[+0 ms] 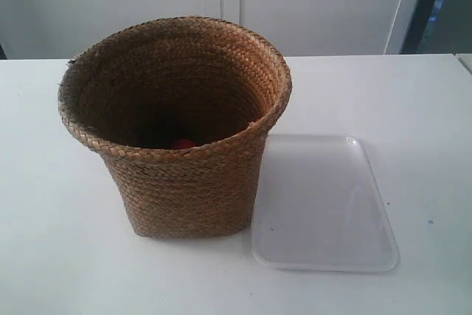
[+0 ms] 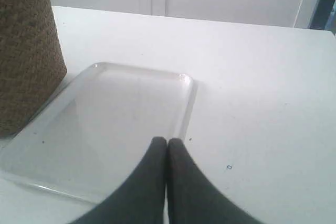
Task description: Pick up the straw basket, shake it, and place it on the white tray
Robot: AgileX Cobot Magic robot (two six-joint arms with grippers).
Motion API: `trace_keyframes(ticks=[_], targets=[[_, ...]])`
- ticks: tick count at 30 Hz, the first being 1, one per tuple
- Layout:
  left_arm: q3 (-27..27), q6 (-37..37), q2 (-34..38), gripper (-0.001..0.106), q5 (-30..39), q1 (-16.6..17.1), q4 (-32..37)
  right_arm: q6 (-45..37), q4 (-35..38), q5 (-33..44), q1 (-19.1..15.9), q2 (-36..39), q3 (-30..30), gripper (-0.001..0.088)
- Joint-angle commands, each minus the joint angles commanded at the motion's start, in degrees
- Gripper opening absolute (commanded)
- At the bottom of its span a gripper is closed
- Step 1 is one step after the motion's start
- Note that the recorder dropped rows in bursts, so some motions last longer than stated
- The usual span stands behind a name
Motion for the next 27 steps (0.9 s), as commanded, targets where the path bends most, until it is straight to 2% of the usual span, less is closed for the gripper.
trace_keyframes(ticks=[18,22,25,27], targets=[[0.00,0.00,0.00,0.000,-0.71,0.00,-0.01,-0.21,-0.48,-1.66,0.00,0.00,0.00,0.0000],[0.00,0.00,0.00,0.000,-7.54,0.00,-0.01,-0.21,-0.48,-4.02,0.00,0.00,0.00,0.0000],[0.00,0.00,0.00,0.000,-15.54,0.00,-0.01,-0.21,-0.01,-7.05,0.00,0.00,0.00,0.0000],[0.00,0.00,0.00,0.000,-21.68,0.00,-0.01,0.03,-0.01,-11.79,0.00,0.00,0.00,0.0000]])
